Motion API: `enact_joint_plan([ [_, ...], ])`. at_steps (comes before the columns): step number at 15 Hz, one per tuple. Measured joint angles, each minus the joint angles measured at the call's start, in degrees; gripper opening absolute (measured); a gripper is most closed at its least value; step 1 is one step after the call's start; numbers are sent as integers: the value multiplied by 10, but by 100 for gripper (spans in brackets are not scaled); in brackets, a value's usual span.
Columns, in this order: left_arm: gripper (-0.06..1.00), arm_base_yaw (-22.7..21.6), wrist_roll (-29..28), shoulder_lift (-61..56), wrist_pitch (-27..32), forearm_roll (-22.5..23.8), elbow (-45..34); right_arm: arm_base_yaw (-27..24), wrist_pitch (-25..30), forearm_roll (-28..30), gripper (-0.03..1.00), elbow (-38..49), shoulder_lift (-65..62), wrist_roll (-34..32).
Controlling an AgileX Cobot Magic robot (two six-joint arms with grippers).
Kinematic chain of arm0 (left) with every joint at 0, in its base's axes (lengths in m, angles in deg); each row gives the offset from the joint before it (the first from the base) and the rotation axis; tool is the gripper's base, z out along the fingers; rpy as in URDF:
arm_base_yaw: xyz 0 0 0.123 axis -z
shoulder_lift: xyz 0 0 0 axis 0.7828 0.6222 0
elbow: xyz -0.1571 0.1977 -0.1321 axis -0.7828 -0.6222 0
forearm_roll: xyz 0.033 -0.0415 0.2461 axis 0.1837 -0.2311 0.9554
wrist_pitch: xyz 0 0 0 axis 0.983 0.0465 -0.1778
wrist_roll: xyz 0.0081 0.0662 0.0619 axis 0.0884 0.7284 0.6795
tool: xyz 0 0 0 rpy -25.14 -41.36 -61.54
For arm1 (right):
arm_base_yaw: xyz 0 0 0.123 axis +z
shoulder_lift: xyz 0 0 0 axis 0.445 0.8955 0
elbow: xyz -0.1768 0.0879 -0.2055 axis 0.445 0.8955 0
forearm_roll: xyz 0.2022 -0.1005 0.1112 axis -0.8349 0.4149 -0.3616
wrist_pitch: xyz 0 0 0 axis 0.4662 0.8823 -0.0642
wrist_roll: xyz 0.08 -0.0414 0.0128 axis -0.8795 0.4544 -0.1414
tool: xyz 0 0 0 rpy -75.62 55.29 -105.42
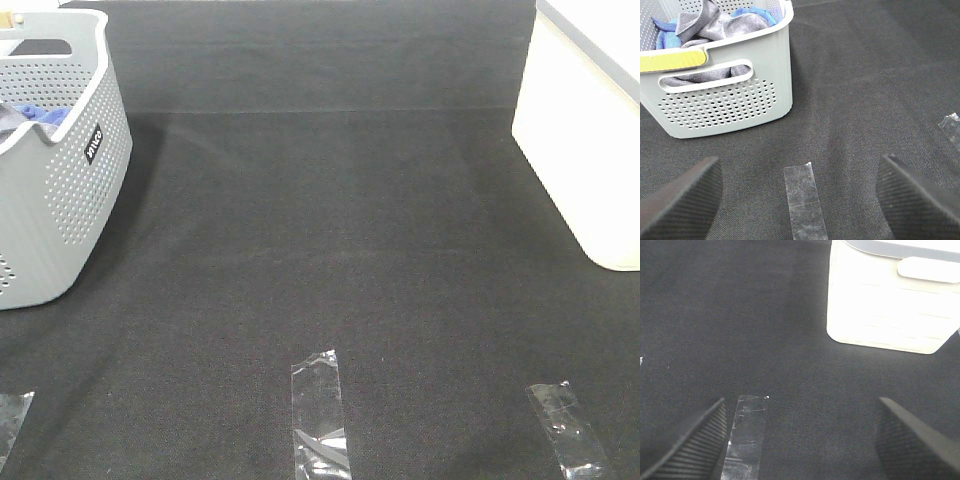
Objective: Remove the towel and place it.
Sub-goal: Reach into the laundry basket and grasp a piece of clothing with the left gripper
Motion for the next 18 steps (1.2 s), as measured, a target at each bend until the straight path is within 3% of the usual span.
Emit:
enact_joint_plan([
  [5, 80, 0, 0, 5, -7, 0, 4, 0, 0, 0, 75, 0, 0, 0],
  [8, 80, 0, 0, 69, -80, 17, 12, 0, 0, 0, 75, 0, 0, 0],
  [13, 71, 0, -20, 274, -253, 26, 46, 0, 0, 0, 75, 0, 0, 0],
  [18, 62, 0, -48, 551, -252, 62, 204, 0, 0, 0, 75, 0, 0, 0],
])
